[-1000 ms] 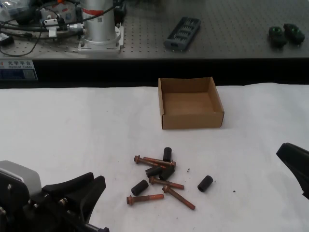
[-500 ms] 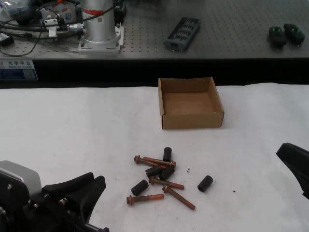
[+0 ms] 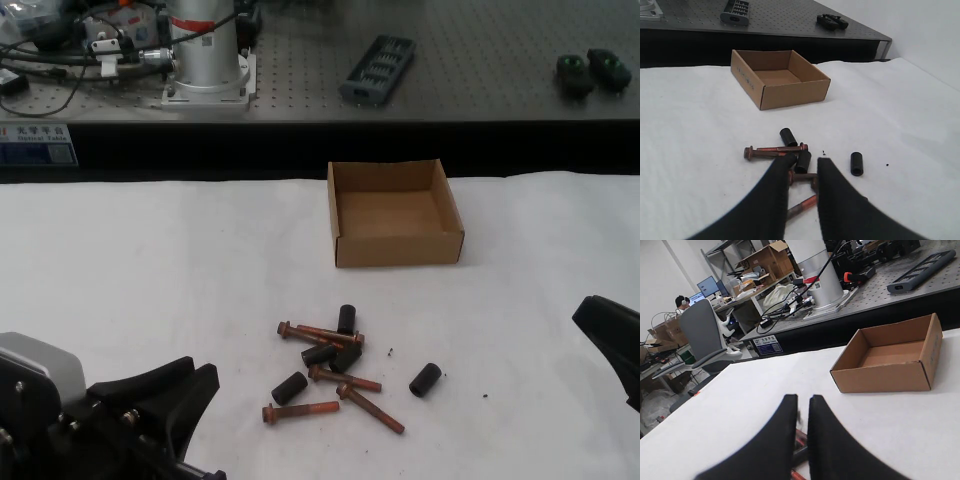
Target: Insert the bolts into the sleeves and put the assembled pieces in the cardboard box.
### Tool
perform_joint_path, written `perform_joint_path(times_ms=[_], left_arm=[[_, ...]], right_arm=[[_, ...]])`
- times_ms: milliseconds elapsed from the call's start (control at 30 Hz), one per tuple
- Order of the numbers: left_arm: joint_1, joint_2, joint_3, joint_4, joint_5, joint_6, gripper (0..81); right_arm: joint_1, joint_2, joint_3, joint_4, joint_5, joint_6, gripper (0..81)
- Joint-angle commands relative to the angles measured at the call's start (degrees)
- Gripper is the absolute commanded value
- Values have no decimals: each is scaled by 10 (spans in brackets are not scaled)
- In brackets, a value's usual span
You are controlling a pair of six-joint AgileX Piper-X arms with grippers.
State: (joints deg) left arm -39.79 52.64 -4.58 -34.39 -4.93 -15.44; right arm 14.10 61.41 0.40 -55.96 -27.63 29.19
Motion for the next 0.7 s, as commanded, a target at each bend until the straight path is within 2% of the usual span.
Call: perform_joint_path(times_ms=[0,667], left_arm=[[-2,-5,0,-3,-4,8,158],[-2,-5,0,3,-3,7,158]], right_arm=[[1,-5,-4,-14,14,7,82],[0,-5,-4,-12,14,7,82]])
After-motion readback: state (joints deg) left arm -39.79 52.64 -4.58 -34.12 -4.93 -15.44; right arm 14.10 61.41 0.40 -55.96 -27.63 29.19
